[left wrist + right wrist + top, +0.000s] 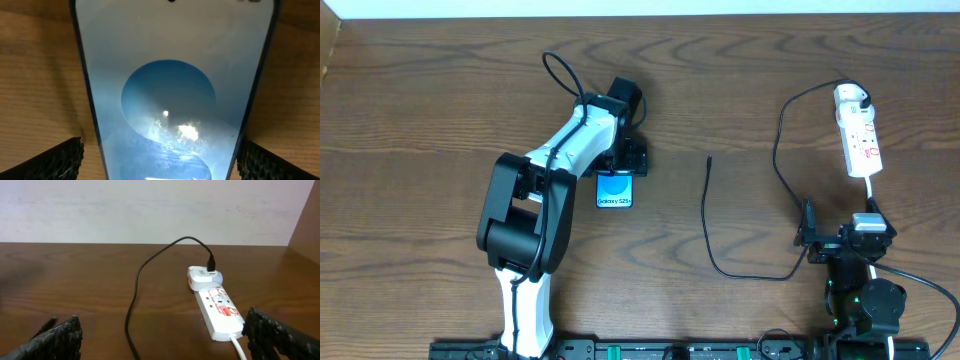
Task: Plug charger to phone and switch on socket
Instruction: 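Lower the left gripper and grasp the phone's top edge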
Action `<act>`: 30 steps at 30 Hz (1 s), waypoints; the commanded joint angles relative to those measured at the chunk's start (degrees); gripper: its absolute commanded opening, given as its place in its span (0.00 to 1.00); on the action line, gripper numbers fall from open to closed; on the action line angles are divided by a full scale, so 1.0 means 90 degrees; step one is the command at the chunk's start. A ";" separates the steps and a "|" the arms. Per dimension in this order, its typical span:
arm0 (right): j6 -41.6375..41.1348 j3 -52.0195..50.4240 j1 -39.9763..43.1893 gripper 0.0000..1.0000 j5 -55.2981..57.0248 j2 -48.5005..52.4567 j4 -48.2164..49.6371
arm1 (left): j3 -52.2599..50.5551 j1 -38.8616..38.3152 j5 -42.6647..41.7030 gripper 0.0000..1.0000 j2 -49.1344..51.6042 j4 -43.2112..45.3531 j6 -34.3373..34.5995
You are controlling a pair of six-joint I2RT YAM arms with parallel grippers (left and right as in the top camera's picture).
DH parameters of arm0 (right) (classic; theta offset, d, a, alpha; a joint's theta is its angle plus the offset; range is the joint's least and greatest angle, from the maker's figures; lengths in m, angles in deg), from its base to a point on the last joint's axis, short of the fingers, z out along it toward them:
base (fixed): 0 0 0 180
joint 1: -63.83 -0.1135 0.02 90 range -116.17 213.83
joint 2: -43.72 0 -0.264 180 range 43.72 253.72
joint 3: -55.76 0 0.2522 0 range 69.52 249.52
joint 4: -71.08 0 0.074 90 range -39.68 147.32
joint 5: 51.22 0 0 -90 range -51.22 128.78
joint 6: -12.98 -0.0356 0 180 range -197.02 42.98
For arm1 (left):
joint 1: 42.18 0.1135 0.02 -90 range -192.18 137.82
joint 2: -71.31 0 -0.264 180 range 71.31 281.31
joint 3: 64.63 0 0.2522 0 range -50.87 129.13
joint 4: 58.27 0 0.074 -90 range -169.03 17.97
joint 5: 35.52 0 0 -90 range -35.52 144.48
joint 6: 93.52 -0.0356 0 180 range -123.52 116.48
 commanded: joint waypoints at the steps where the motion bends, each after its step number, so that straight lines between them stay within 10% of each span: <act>1: 0.0075 -0.0022 0.0036 0.99 0.0007 -0.0046 -0.0010 | -0.0032 0.0007 -0.0066 0.98 0.0085 0.0056 0.0032; 30: 0.0075 -0.0022 0.0034 0.99 0.0007 -0.0046 -0.0010 | -0.0860 0.0010 -0.0066 0.98 0.0085 0.0559 0.0034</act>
